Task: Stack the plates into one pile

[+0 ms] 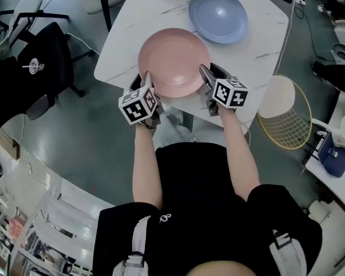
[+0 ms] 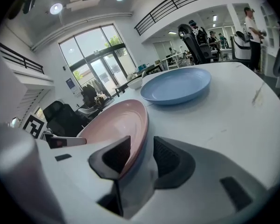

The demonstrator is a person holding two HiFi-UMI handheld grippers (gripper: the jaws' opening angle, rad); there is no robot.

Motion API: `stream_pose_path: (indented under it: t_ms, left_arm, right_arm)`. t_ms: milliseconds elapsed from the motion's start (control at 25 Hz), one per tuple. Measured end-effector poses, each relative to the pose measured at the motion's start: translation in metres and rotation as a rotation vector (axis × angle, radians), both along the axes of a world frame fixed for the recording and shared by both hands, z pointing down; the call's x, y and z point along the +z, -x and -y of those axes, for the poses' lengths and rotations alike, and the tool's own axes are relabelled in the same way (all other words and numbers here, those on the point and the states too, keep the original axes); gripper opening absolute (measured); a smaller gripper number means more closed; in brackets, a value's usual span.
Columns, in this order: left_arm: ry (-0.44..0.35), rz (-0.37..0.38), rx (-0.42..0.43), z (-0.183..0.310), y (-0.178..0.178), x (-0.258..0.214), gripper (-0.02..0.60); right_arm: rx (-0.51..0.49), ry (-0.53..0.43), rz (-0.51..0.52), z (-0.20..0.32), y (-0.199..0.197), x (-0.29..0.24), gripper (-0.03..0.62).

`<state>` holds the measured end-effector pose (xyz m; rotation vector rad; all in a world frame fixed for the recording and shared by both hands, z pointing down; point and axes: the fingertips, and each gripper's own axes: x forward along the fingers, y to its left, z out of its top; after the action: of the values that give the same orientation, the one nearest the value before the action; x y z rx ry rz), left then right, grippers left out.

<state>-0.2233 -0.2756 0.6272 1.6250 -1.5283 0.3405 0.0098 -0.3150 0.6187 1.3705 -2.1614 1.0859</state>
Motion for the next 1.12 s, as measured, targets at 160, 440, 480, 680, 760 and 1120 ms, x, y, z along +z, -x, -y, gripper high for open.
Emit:
stream_pose_path:
  t_ms: [160, 440, 480, 680, 760, 1120]
  left_arm:
    - [0.018, -0.02, -0.028, -0.002, -0.003, 0.004, 0.108]
    - [0.008, 0.029, -0.045, 0.009, 0.0, -0.008, 0.1]
    - [0.003, 0.034, -0.047, 0.011, -0.001, -0.011, 0.099]
    - [-0.051, 0.048, -0.06, 0.021, -0.001, -0.03, 0.098]
    - [-0.067, 0.044, -0.065, 0.027, -0.002, -0.036, 0.1]
    - [-0.112, 0.034, -0.011, 0.072, -0.039, -0.052, 0.101]
  right_arm:
    - [-0.028, 0.04, 0.017, -0.003, 0.006, 0.006, 0.156]
    - [-0.04, 0.061, -0.003, -0.002, 0.008, 0.007, 0.127]
    - [-0.043, 0.067, -0.004, -0.002, 0.008, 0.006, 0.129]
    - [-0.082, 0.029, -0.002, 0.014, 0.009, -0.014, 0.132]
    - [-0.092, 0.005, -0.002, 0.023, 0.008, -0.022, 0.132]
    - [-0.02, -0.046, 0.007, 0.061, -0.031, -0.042, 0.126]
